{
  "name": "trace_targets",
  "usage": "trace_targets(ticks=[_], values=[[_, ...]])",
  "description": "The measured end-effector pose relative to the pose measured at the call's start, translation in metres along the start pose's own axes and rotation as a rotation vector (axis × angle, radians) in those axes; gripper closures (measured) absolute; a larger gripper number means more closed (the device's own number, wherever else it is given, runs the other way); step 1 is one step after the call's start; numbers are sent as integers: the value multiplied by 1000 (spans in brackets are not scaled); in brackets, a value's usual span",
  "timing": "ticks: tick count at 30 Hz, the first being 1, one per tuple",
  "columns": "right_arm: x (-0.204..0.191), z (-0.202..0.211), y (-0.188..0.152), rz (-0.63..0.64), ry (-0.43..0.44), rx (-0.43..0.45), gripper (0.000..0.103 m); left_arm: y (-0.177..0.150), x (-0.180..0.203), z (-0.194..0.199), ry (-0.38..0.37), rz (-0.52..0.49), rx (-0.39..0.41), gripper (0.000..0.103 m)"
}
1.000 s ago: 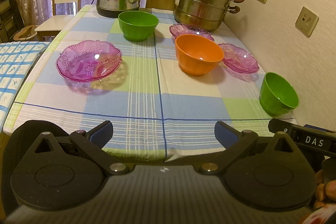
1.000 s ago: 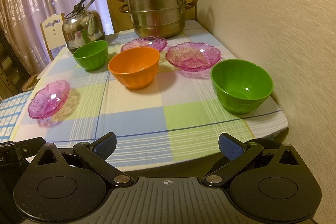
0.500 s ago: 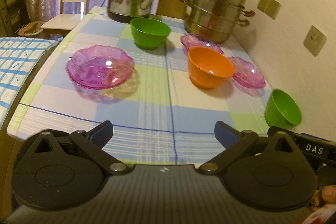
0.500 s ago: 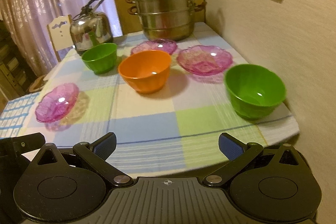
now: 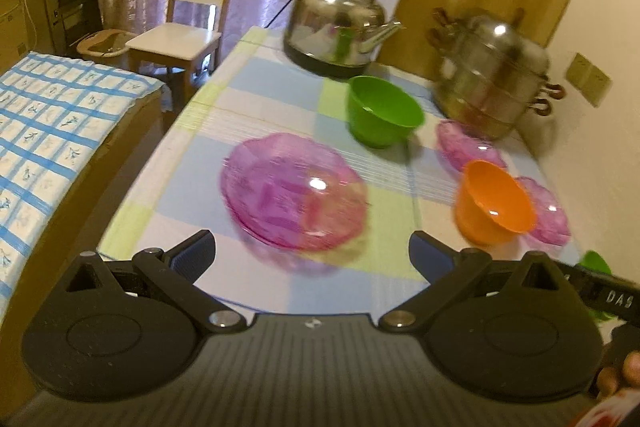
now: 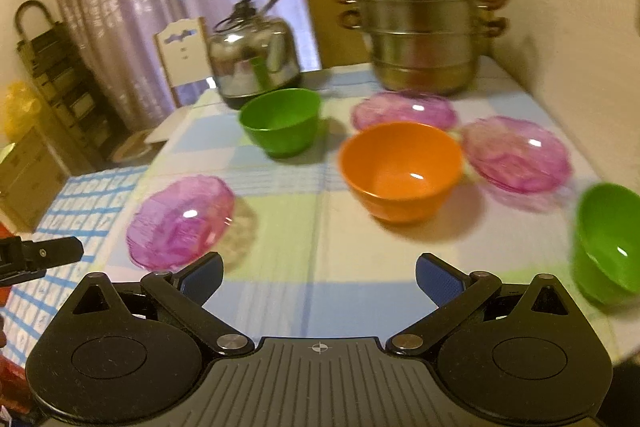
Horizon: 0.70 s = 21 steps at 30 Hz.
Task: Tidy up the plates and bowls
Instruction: 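Move both grippers to the large pink glass bowl and close on its rim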
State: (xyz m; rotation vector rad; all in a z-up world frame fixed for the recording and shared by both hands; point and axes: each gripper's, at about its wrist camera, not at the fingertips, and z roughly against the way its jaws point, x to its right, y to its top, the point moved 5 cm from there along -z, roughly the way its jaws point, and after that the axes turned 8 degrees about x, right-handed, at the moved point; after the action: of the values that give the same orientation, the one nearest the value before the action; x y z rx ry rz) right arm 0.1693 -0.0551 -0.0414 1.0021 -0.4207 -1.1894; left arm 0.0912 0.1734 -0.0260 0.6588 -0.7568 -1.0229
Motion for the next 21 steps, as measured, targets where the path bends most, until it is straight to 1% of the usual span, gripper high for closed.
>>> trace_targets(ticks=[2, 5, 6, 7, 8, 11, 13, 16, 19, 21], values=[[-8, -22, 6, 11, 22, -10, 1, 6, -13, -15, 6, -2, -5, 1], [-19, -56, 12, 22, 52, -31, 1, 11, -31, -39, 6, 21, -24, 1], [-22, -66, 13, 24, 61, -40, 3, 12, -35, -47, 9, 25, -32, 1], [-25, -78, 14, 27, 78, -53, 9, 13, -39, -55, 12, 24, -34, 1], [-27, -88, 14, 30, 93, -64, 11, 14, -43, -64, 16, 21, -34, 2], [-36, -119, 14, 38, 137, -93, 17, 15, -50, -89, 30, 1, -53, 8], [-41, -139, 12, 41, 162, -114, 26, 14, -56, -103, 41, -9, -63, 9], [-45, -161, 8, 40, 185, -136, 33, 13, -62, -121, 49, -18, -80, 15], [-50, -169, 5, 23, 210, -157, 38, 11, -67, -134, 50, -24, -94, 22], [-51, -178, 1, 14, 220, -178, 40, 9, -69, -142, 49, -20, -102, 31]])
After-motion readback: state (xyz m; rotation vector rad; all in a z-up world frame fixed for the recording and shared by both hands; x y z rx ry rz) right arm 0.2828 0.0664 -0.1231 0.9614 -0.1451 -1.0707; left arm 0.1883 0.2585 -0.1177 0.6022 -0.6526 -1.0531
